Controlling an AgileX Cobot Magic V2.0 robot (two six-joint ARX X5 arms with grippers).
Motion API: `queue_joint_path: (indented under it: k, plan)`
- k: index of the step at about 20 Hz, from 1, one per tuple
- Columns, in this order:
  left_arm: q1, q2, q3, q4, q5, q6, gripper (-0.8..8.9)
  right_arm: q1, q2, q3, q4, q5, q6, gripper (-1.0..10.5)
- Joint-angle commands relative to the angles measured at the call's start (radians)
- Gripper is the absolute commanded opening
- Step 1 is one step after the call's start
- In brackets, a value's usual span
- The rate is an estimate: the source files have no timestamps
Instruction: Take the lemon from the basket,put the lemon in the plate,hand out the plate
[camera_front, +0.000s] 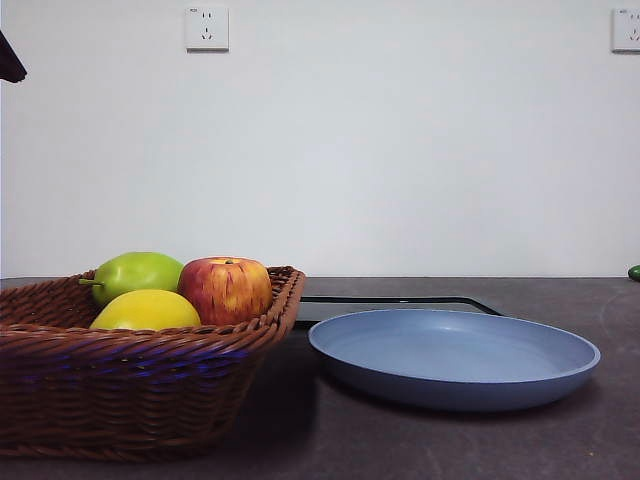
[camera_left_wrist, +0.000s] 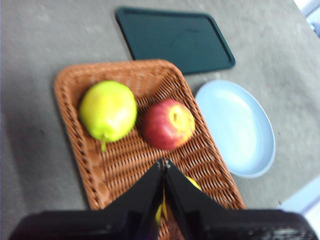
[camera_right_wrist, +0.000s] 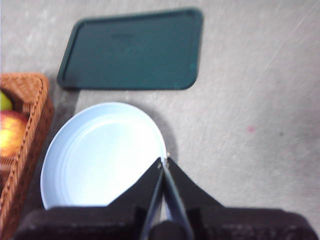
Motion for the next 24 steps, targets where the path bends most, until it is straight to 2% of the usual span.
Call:
queue_joint_path:
  k: [1,2,3,5,9,15,24]
  plan:
    - [-0.022,0.006,0.021,0.005,0.005,0.016,1.27,0.001,0.027,0.017,0.003,-0.009,-0.007,1.0]
    - [-0.032,0.006,0.021,0.002,0.005,0.008,2.21,0.001,0.035,0.017,0.003,-0.009,0.001,1.5]
    - [-0.042,0.006,0.021,0.002,0.005,-0.003,2.73,0.001,0.043,0.017,0.003,-0.010,0.003,1.9]
    - [-0.064,0.006,0.021,0.002,0.008,-0.019,2.75,0.002,0.056,0.017,0.002,-0.010,0.005,2.8]
    - [-0.120,0.006,0.021,0.014,0.054,-0.063,2.75,0.027,0.108,0.017,-0.019,-0.011,0.015,2.7]
    - [-0.191,0.006,0.021,0.056,0.055,-0.088,2.75,0.107,0.289,0.016,-0.045,-0.011,0.045,2.7]
    - [-0.209,0.006,0.021,0.054,0.053,-0.088,2.75,0.158,0.546,0.016,0.087,-0.007,0.048,2.4]
